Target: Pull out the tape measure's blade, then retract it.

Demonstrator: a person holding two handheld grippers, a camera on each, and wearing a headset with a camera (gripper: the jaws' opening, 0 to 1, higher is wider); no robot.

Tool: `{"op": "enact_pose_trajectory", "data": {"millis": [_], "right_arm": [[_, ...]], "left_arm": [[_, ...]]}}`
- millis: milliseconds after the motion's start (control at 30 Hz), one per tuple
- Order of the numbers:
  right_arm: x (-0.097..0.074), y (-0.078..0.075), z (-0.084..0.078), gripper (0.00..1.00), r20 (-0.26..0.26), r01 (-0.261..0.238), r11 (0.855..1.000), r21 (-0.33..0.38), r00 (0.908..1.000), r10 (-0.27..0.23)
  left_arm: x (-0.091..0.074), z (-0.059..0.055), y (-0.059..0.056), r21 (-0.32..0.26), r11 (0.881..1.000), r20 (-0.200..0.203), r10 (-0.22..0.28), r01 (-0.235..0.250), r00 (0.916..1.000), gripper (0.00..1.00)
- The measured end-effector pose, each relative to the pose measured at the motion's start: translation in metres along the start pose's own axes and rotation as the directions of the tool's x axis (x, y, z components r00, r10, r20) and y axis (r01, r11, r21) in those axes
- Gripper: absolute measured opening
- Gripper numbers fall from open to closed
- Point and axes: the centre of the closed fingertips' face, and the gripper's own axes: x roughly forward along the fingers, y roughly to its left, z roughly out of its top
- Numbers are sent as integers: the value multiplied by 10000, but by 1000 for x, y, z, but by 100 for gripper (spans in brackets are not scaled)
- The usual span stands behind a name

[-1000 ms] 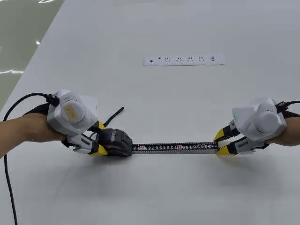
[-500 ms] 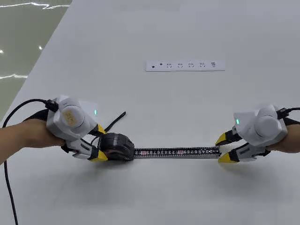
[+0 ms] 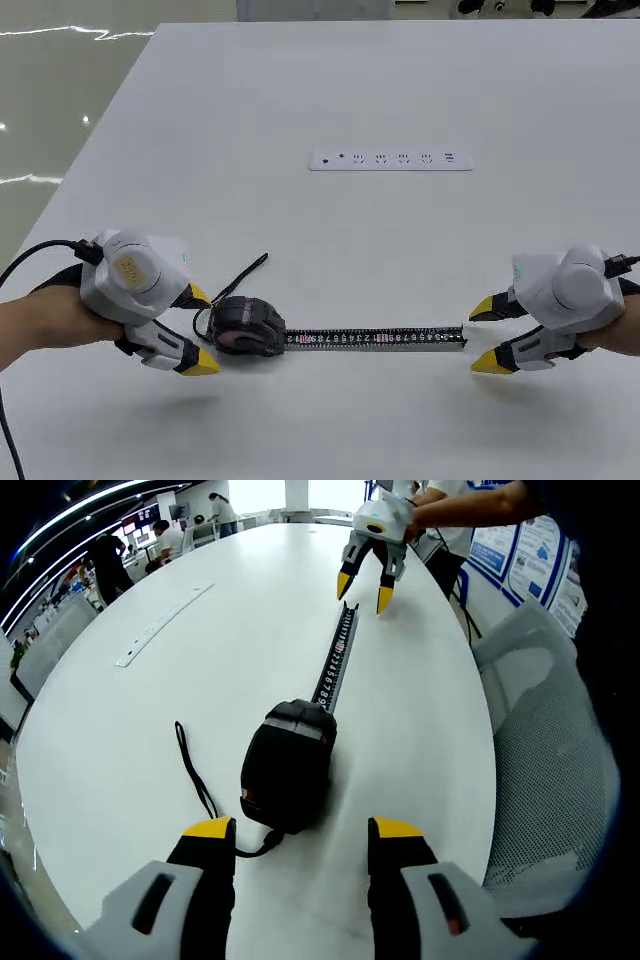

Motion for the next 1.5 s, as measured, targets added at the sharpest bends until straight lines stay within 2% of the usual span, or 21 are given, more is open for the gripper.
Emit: {"op": "enact_pose_trajectory", "data": {"millis": [33, 133, 200, 267, 333, 367, 467, 600, 633, 667, 767, 833, 933, 967, 1067, 1100, 1233, 1333, 1367, 1433, 1500], "right_arm": [[-2, 1, 0, 42, 33, 86, 9998, 181, 10000, -87], [-4, 1, -2, 45, 182, 323, 9968, 735, 9993, -337], [-9, 4, 1, 46, 242, 480, 9948, 896, 9984, -504], [-8, 0, -3, 47, 292, 714, 9907, 1159, 9967, -752], [-13, 2, 2, 48, 426, 986, 9852, 1401, 9935, -1055], [-15, 4, 5, 50, 550, 1061, 9806, 1649, 9917, -1165], [-16, 6, 3, 53, 557, 1205, 9763, 1797, 9896, -1323], [-22, 14, 10, 59, 755, 1354, 9690, 2067, 9852, -1538], [-24, 16, 12, 60, 842, 1462, 9661, 2129, 9823, -1672], [-26, 17, 13, 60, 898, 1502, 9634, 2221, 9807, -1736], [-25, 21, 14, 63, 966, 1574, 9576, 2412, 9780, -1851], [-28, 26, 18, 65, 1010, 1648, 9505, 2636, 9752, -1971], [-32, 31, 22, 67, 1085, 1786, 9414, 2862, 9701, -2170], [-32, 33, 23, 68, 1124, 1814, 9392, 2917, 9685, -2220], [-32, 34, 23, 71, 1199, 1954, 9261, 3227, 9621, -2448], [-34, 35, 25, 71, 1262, 2047, 9186, 3379, 9574, -2598], [-36, 42, 30, 75, 1224, 2194, 9094, 3533, 9529, -2775], [-38, 45, 35, 76, 1349, 2330, 8954, 3793, 9435, -3026], [-38, 46, 36, 76, 1378, 2328, 8910, 3897, 9419, -3064], [-38, 47, 36, 78, 1283, 2445, 8883, 3889, 9404, -3150], [-42, 50, 41, 81, 1312, 2577, 8805, 3978, 9339, -3326]], "left_arm": [[0, -4, 2, -66, 10000, 39, 57, -56, 10000, 50], [-4, -1, -4, -459, 9987, 226, 223, -213, 9995, 53], [-4, -8, -2, -690, 9973, 300, 270, -249, 9992, 55], [-4, -11, -1, -867, 9957, 385, 353, -318, 9986, 57], [-9, -9, -8, -1109, 9928, 453, 502, -449, 9977, 57], [-11, -9, -9, -1283, 9902, 563, 620, -544, 9965, 58], [-14, -10, -11, -1790, 9810, 821, 909, -751, 9925, 60], [-18, -15, -12, -2042, 9732, 944, 1266, -1053, 9874, 66], [-23, -7, -20, -2156, 9698, 1024, 1387, -1141, 9850, 66], [-25, -5, -22, -2238, 9675, 1079, 1445, -1176, 9836, 66], [-28, -4, -25, -2461, 9601, 1250, 1673, -1328, 9780, 67], [-28, -7, -24, -2607, 9544, 1305, 1841, -1455, 9742, 68], [-36, 6, -39, -2815, 9476, 1518, 1993, -1510, 9681, 71], [-35, 1, -36, -2899, 9449, 1590, 2042, -1520, 9659, 71], [-38, 7, -43, -3145, 9347, 1680, 2266, -1657, 9594, 73], [-36, 3, -39, -3278, 9290, 1758, 2386, -1717, 9551, 74], [-40, 9, -49, -3415, 9214, 1783, 2573, -1855, 9497, 78], [-40, 5, -47, -3568, 9144, 1811, 2686, -1913, 9461, 78], [-41, 9, -49, -3686, 9091, 1859, 2767, -1941, 9428, 78], [-41, 13, -52, -3701, 9080, 1930, 2820, -1964, 9398, 79], [-42, 18, -55, -3717, 9038, 1963, 2997, -2120, 9336, 81]]}}
